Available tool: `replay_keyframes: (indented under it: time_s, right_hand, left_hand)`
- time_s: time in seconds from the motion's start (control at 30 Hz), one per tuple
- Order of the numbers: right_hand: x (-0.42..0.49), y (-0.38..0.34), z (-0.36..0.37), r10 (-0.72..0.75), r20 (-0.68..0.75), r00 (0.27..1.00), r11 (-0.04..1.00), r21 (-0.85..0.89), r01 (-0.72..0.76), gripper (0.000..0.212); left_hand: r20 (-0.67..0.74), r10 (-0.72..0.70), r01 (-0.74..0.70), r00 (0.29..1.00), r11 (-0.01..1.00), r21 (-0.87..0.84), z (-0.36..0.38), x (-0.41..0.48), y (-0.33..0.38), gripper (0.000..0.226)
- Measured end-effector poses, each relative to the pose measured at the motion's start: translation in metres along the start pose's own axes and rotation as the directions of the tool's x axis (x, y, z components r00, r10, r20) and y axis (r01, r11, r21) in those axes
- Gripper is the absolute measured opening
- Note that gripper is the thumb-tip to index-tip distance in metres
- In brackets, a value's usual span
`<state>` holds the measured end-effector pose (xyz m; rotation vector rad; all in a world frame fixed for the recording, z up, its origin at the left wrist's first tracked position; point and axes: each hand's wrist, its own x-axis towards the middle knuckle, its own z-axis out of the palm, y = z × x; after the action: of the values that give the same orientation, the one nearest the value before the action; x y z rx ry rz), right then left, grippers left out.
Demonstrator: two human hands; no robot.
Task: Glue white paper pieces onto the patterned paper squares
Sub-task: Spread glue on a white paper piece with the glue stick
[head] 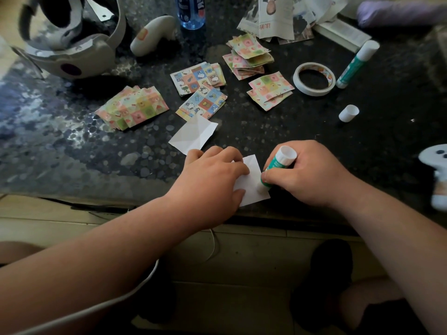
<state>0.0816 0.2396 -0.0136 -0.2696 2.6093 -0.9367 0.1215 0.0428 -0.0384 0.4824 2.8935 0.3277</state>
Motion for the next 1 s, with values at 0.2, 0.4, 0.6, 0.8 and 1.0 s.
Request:
replay_keyframes:
  time_s: [0.2, 0.4, 0.6, 0.8, 1.0]
  right_hand:
    - [-0.004, 0.002, 0.000, -0.008, -0.081, 0.997, 0.996, 0.083, 0.015, 0.013]
    - [-0.006, -0.001, -0.002, 0.001, 0.052, 0.999, 1.000, 0.019, -0.002, 0.015]
    - [-0.009, 0.002, -0.020, 0.030, -0.004, 1.000, 0.806, 0.591, -0.022, 0.008]
    - [-0.012, 0.003, -0.022, 0.031, -0.165, 0.986, 0.757, 0.648, 0.084, 0.020]
    - [-0.017, 0.002, -0.016, 0.008, -0.114, 0.993, 0.943, 0.330, 0.030, 0.031]
  left_hand:
    - [0.006, -0.002, 0.002, 1.000, 1.000, -0.001, -0.001, 0.000, 0.001, 0.039]
    - [0.000, -0.003, 0.003, 1.000, 1.000, -0.007, -0.001, 0.000, 0.001, 0.039]
    - [-0.011, -0.010, 0.009, 1.000, 0.999, -0.035, -0.002, 0.002, 0.001, 0.042]
    - [-0.022, -0.114, 0.108, 0.993, 0.975, -0.196, -0.008, 0.011, 0.003, 0.085]
    - [0.011, -0.190, 0.188, 0.982, 0.961, -0.201, -0.007, 0.016, 0.004, 0.096]
